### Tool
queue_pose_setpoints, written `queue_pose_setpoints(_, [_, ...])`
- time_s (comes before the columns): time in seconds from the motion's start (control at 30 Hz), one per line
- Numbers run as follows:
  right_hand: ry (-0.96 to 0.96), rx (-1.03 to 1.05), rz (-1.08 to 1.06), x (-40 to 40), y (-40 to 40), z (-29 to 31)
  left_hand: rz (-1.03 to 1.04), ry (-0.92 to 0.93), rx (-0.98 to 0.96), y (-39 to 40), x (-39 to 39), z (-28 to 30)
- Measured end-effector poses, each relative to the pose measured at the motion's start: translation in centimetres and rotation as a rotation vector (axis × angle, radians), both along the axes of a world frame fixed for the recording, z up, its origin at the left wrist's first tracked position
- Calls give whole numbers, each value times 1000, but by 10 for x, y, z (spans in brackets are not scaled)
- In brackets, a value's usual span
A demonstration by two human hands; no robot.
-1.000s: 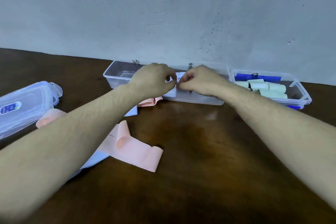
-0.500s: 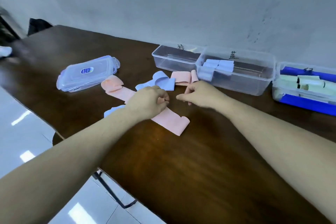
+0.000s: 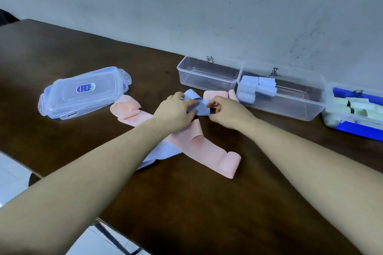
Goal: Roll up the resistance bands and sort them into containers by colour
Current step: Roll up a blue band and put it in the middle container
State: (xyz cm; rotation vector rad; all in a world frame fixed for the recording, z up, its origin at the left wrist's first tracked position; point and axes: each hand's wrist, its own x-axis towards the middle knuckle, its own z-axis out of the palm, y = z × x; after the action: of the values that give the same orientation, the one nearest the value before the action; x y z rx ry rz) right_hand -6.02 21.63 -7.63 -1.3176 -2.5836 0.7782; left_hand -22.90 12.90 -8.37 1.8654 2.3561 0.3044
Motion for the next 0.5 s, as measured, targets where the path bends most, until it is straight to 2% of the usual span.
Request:
queue_pose_setpoints(0.13, [-160,183,29,-6,-1,0,-103,-4,-8,13,-8,-7])
queue_pose_setpoints(0.23, [-184,313,63,-10,-1,1,-127,-68,30,15,-12,-6])
queue_pose_setpoints(0.3, [-97,319,49,-11,-4,3,-162,-133,57,14,-13,-3])
queue_pose_setpoints(0.43, [233,294,11,-3,-12,7,-217,-262,193,6,-10,8])
queue_pose_setpoints(0.5, [370,273,-31,1,-14,12,-262,-248,279,3,-6,16])
